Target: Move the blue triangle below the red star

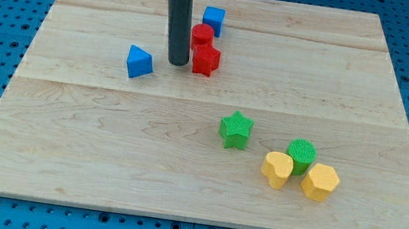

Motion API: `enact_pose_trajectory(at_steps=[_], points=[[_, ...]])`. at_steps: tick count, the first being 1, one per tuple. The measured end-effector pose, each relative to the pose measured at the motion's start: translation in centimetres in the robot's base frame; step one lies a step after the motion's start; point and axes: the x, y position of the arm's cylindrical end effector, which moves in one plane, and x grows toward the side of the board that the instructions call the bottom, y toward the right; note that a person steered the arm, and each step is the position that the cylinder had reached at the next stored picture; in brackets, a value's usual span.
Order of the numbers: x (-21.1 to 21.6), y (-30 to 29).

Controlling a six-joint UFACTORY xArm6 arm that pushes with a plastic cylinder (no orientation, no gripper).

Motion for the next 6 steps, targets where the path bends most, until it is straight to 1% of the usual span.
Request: enact_pose_trajectory(at_steps=[1,2,3,4,5,6], points=[[5.0,0.1],[9.2,-8.5],[5.6,-17.5],[-1.6,-18.0],[-3.1,-15.6],[-1.4,-10.7]])
